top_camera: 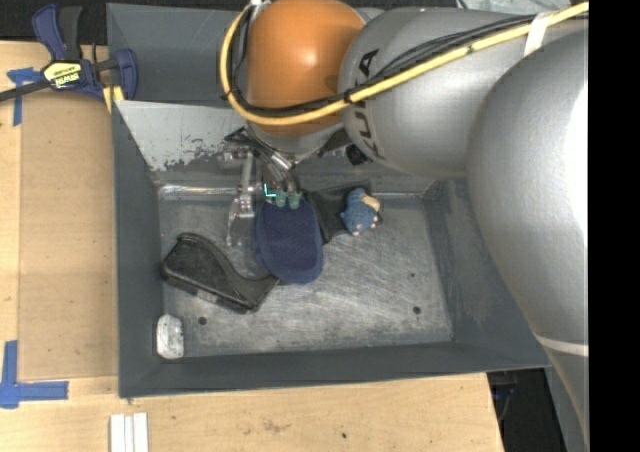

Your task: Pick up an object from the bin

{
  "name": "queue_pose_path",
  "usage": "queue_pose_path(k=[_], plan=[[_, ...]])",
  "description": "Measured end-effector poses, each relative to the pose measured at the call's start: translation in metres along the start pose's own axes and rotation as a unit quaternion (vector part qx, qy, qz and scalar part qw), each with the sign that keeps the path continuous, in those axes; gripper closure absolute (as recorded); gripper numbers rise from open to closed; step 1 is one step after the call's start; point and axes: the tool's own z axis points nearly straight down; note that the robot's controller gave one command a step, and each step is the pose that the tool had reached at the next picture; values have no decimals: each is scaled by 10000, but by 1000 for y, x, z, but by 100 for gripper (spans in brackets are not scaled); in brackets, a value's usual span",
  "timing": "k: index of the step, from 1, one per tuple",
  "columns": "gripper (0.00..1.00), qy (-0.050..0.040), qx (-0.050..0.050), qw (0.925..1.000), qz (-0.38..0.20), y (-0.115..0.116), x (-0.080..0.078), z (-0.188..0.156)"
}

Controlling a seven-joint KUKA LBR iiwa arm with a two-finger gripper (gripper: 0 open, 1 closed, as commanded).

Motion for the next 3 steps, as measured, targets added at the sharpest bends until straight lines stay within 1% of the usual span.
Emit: queue_pose_path(k=[1,2,3], plan=[[0,-9,16,9999,133,-69,11,64],[0,-57,-2,10000,-17,-137,33,93],[100,-128,-14,9999,-29,-135,29,89]])
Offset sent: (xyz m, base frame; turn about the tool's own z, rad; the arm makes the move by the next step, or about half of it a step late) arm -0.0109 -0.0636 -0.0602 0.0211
